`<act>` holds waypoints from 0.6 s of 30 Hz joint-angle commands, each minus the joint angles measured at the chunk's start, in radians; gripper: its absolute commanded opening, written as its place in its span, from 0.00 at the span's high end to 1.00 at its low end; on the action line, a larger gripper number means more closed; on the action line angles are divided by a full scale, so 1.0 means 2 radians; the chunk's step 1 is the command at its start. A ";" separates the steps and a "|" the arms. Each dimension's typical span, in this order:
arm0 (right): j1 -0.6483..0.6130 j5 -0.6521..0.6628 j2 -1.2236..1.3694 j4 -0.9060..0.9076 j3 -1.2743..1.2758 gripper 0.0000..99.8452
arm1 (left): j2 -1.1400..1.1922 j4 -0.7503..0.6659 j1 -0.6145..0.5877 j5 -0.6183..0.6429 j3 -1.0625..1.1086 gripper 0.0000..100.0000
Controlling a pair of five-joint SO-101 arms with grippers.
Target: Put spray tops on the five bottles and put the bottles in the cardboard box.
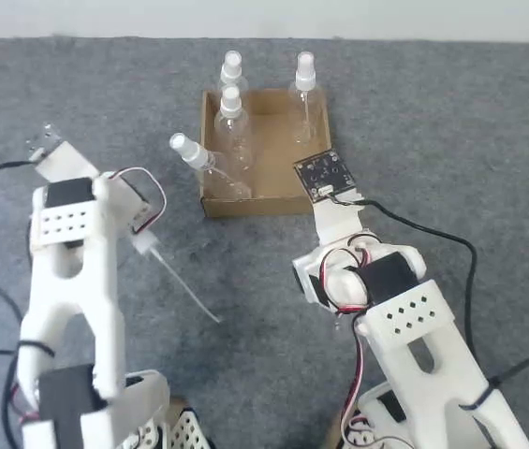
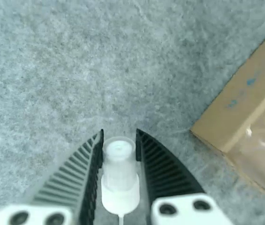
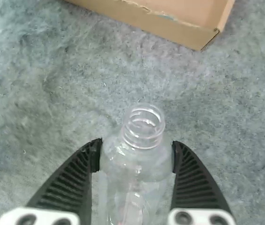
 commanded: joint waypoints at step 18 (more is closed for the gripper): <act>-0.003 0.032 -0.217 -0.049 0.101 0.92 | -0.185 -0.033 -0.021 -0.021 0.072 0.99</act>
